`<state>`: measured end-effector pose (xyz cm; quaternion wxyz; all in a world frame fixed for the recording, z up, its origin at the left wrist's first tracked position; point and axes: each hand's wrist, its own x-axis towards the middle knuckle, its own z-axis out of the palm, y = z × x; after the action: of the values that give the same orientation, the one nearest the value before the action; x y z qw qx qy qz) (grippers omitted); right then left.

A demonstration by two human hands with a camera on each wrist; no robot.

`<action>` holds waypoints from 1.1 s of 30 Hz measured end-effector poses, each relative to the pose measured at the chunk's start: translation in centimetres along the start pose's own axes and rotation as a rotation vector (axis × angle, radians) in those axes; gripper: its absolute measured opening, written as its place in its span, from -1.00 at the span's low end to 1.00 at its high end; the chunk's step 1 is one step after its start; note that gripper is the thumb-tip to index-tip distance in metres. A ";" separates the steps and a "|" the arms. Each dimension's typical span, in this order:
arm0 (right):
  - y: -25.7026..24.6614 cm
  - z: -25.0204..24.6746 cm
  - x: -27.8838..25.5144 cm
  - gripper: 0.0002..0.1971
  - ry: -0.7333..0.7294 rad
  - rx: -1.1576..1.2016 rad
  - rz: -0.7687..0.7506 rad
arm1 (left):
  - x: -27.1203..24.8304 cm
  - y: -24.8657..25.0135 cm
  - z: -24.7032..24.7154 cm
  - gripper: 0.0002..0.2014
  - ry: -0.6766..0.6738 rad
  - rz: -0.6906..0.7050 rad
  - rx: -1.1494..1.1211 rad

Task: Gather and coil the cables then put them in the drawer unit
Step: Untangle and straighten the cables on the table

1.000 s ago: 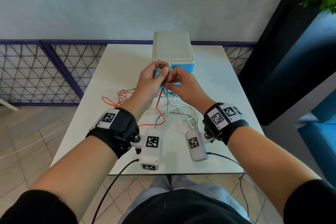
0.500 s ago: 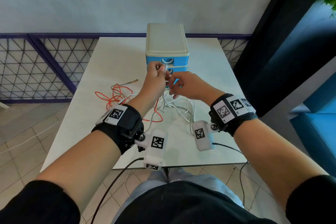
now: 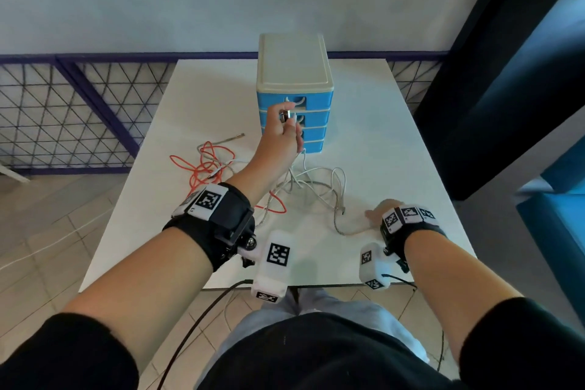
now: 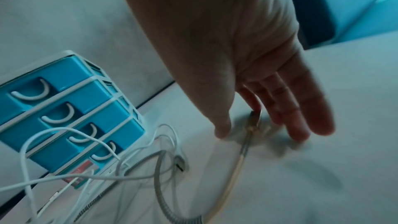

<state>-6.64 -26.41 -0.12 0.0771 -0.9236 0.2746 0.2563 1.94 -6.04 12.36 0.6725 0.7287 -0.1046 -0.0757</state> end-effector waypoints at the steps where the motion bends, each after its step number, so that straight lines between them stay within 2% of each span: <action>1: -0.3 0.5 0.1 -0.58 -0.024 0.033 0.014 | 0.0 -0.1 0.0 -0.74 -0.003 -0.003 -0.003; 5: -2.1 0.8 1.1 -0.67 0.027 0.190 0.111 | 0.0 -0.4 -0.1 -0.73 -0.030 -0.028 0.000; 6: -2.4 0.6 1.2 -0.66 0.052 0.247 0.095 | 0.0 -0.5 -0.1 -0.72 -0.032 -0.027 0.006; 11: -4.4 -2.6 1.7 -0.65 0.207 0.801 -0.132 | 0.3 -0.3 -0.2 -0.71 -0.055 -0.005 0.084; 14: -6.2 -6.7 -0.8 -0.88 0.201 1.114 -0.324 | 0.4 -0.1 -0.5 -0.71 -0.061 0.000 0.084; 19: -9.3 -11.7 -5.4 -0.79 0.236 1.194 -0.611 | 0.6 0.9 -1.2 -0.83 -0.113 0.003 -0.039; 24: -11.7 -12.9 -7.4 -0.83 0.161 1.369 -0.642 | 0.8 1.9 -2.6 -0.85 -0.124 0.058 -0.105; 28: -12.5 -12.7 -7.9 -0.76 0.151 1.331 -0.653 | 0.9 2.3 -3.7 -0.85 -0.139 0.069 -0.074; 33: -12.9 -12.9 -9.1 -0.66 -0.017 1.417 -0.762 | 0.9 2.4 -4.1 -0.86 -0.123 0.060 -0.124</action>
<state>-0.60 -14.99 15.64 0.7292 -0.6831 0.0374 -0.0157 3.73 -2.47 15.12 0.7107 0.6762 -0.1624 -0.1064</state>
